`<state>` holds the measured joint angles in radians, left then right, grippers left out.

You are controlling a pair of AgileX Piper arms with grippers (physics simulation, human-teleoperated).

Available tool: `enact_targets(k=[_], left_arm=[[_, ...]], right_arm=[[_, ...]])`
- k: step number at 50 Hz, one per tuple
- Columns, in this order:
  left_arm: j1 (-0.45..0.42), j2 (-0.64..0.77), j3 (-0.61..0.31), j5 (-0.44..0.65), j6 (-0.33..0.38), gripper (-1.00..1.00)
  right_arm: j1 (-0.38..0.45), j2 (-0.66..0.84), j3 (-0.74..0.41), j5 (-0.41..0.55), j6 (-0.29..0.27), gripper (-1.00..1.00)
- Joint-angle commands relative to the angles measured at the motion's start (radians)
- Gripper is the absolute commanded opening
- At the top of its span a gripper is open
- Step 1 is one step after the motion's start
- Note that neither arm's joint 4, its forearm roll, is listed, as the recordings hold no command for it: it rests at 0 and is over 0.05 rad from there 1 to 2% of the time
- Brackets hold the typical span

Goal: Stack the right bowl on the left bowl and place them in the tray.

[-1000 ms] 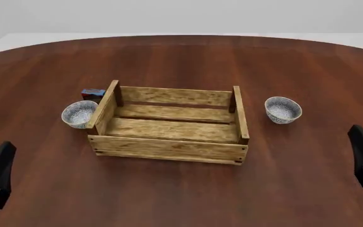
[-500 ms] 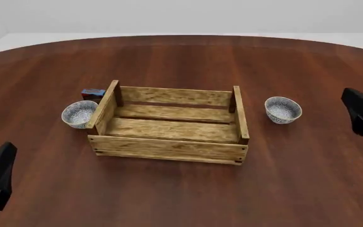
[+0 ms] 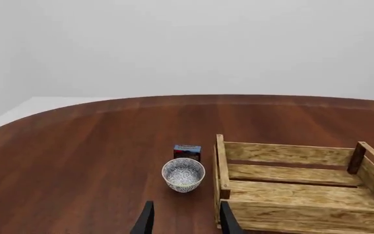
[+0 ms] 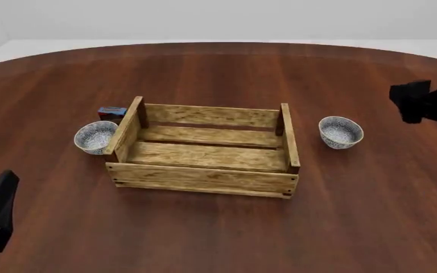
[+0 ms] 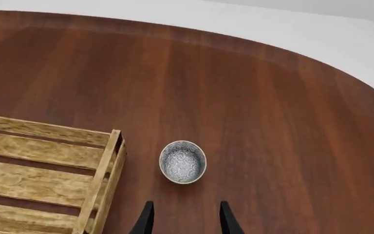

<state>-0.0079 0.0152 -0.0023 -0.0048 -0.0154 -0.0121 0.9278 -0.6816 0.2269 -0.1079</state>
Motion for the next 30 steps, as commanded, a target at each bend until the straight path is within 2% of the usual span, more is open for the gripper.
enact_targets(k=[1,6,24,25,26,28,30], left_arm=[[0.006,0.001,-0.001,0.003,-0.004,1.0],[0.022,-0.01,-0.011,0.021,-0.011,1.0],[0.022,-0.01,-0.011,0.021,-0.011,1.0],[-0.003,-0.01,-0.018,0.038,-0.033,1.0],[0.021,-0.013,-0.016,0.027,-0.009,1.0],[0.018,-0.012,-0.016,0.026,-0.009,1.0],[0.019,-0.013,-0.016,0.026,-0.008,1.0]], right_arm=[[-0.004,0.135,-0.096,0.026,-0.008,1.0],[-0.001,0.192,-0.127,0.022,-0.007,1.0],[-0.001,0.192,-0.127,0.022,-0.007,1.0],[-0.016,0.287,-0.193,0.061,-0.034,1.0],[-0.003,0.205,-0.13,0.019,-0.009,1.0],[-0.029,0.22,-0.151,0.031,-0.019,1.0],[-0.016,0.226,-0.168,0.054,-0.02,1.0]])
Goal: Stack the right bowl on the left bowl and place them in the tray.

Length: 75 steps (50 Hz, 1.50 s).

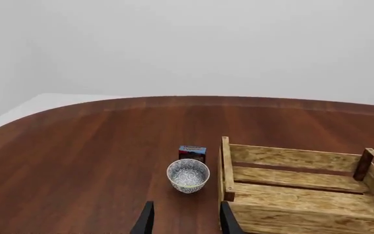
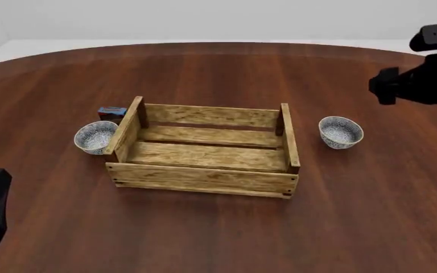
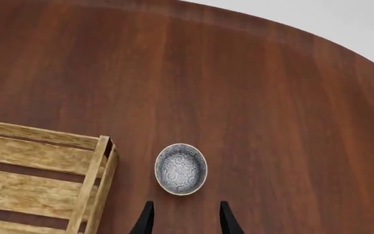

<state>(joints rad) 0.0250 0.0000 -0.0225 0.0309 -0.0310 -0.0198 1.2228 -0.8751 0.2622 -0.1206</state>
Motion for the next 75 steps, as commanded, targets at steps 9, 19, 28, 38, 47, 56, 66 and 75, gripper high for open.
enact_targets(k=[9,19,28,38,47,56,66,75], left_arm=[[-0.02,0.001,0.0,-0.004,0.008,1.0],[-0.021,0.001,0.0,-0.002,-0.001,1.0],[-0.019,0.001,0.002,-0.001,-0.004,1.0],[-0.021,0.001,0.011,-0.004,-0.007,1.0],[-0.022,0.001,0.017,-0.006,-0.012,1.0],[-0.027,0.001,0.012,-0.002,-0.014,1.0],[-0.022,0.001,0.012,0.001,-0.011,1.0],[-0.023,0.001,0.014,0.002,-0.008,1.0]], right_arm=[[-0.068,-0.005,-0.128,0.156,-0.042,1.0],[-0.072,0.091,-0.274,0.294,-0.041,1.0],[-0.049,0.183,-0.396,0.393,-0.044,1.0],[-0.045,0.276,-0.446,0.419,-0.01,1.0],[-0.052,0.349,-0.441,0.391,-0.004,1.0],[-0.064,0.426,-0.454,0.369,-0.017,1.0],[-0.075,0.49,-0.481,0.358,-0.015,1.0],[-0.075,0.546,-0.473,0.322,-0.008,1.0]])
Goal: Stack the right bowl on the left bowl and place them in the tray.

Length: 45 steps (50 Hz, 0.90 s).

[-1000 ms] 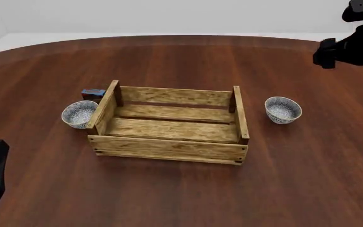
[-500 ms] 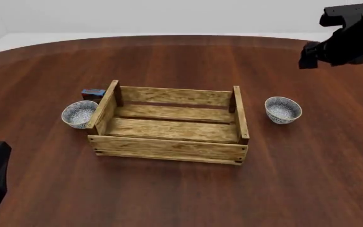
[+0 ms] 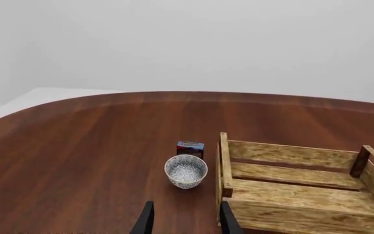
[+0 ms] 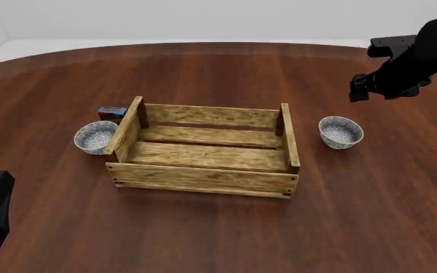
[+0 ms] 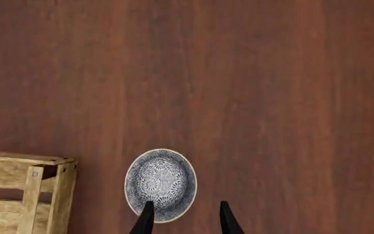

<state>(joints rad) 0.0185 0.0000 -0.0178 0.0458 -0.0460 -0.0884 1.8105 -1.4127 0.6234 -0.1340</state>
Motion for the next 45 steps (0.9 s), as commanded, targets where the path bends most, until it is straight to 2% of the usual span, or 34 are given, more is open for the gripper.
enact_targets(k=[1,24,45], left_arm=[[-0.016,0.001,0.01,-0.013,0.007,1.0],[-0.005,0.001,0.007,-0.009,0.014,1.0],[0.0,0.001,0.011,-0.014,0.012,1.0]], right_arm=[[-0.008,-0.031,0.064,-0.044,0.006,1.0],[-0.009,0.098,0.084,-0.126,0.05,1.0],[-0.015,0.158,0.089,-0.15,0.051,1.0]])
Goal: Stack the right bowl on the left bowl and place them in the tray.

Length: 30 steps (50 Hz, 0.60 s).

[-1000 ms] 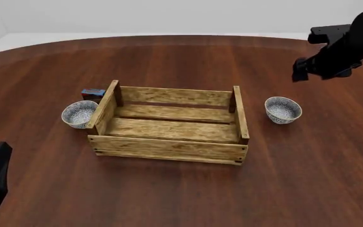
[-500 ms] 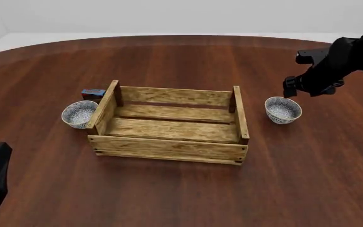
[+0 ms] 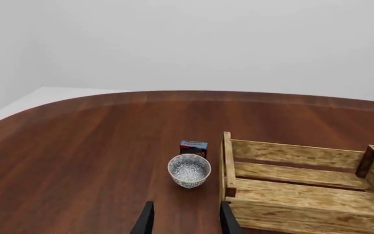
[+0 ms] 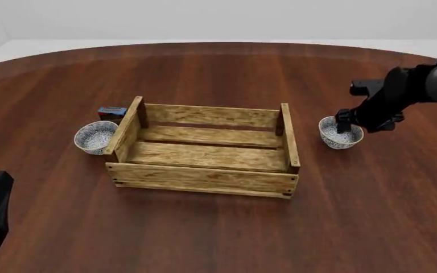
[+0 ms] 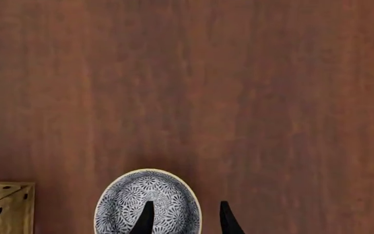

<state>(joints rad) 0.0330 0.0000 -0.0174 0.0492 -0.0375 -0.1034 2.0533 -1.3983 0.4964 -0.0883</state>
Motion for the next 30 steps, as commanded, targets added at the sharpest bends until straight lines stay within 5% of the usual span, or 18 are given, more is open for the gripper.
enact_targets(k=[1,22,23,30], left_arm=[[-0.014,0.001,0.012,-0.018,0.004,1.0],[-0.006,0.0,0.011,-0.016,0.0,1.0],[-0.006,0.0,0.011,-0.016,0.0,1.0],[-0.007,0.001,0.012,-0.017,0.0,1.0]], right_arm=[[-0.001,-0.082,0.074,-0.023,0.004,1.0],[0.017,-0.019,0.083,-0.054,0.023,1.0],[0.011,-0.017,0.079,-0.053,0.019,-1.0],[0.02,-0.051,0.092,-0.042,0.019,-1.0]])
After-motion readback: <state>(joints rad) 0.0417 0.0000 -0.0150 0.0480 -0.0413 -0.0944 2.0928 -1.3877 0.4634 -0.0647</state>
